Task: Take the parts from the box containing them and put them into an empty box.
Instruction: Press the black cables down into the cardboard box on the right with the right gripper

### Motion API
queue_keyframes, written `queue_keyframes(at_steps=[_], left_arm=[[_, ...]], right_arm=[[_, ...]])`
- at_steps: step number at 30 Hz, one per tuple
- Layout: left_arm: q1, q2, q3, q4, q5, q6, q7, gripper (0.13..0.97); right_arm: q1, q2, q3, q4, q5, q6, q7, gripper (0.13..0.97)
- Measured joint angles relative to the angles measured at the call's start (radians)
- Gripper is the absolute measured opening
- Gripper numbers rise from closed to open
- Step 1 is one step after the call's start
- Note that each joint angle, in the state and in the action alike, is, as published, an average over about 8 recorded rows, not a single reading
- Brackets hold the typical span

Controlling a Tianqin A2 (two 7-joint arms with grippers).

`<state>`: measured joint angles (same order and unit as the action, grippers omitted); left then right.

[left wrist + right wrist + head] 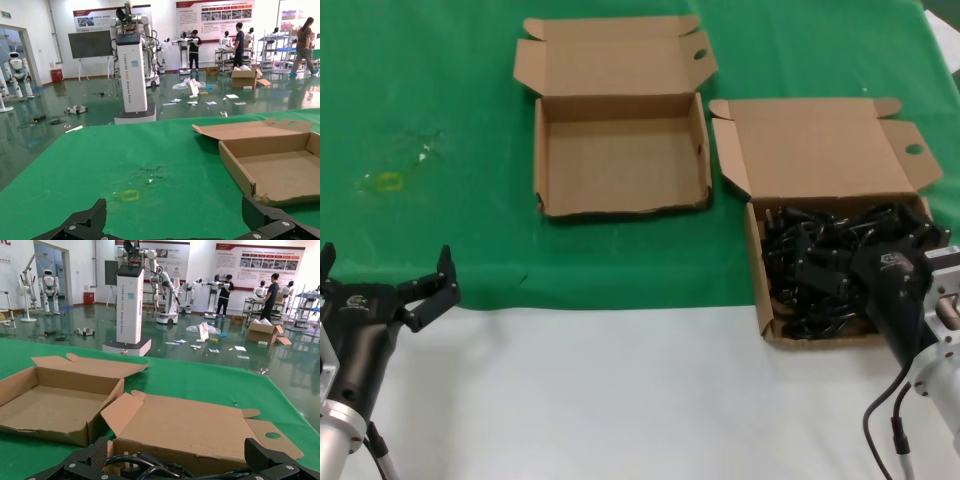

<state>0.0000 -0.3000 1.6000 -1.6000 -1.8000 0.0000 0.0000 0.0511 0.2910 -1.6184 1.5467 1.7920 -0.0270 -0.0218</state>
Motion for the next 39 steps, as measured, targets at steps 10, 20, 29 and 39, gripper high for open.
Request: queue_keyframes(at_steps=[10,20,29,39], left_arm=[[0.0,0.0,0.0,0.0,0.0,0.0,0.0,0.89],[0.0,0.0,0.0,0.0,0.0,0.0,0.0,0.766],[0.0,0.0,0.0,0.0,0.0,0.0,0.0,0.563],[0.0,0.0,0.0,0.0,0.0,0.0,0.0,0.334]], right_arm=[[-0.001,0.009,-0.009,0.003,0.005,0.002,0.006,0.966],[-0.003,0.076,-0.05,0.022,0.02,-0.025,0.037,0.966],[0.055,0.279,-0.185,0.033,0.032,-0.04,0.141,0.966],[0.225,0.543,-0.294,0.015,-0.047,-0.263,0.312,0.966]])
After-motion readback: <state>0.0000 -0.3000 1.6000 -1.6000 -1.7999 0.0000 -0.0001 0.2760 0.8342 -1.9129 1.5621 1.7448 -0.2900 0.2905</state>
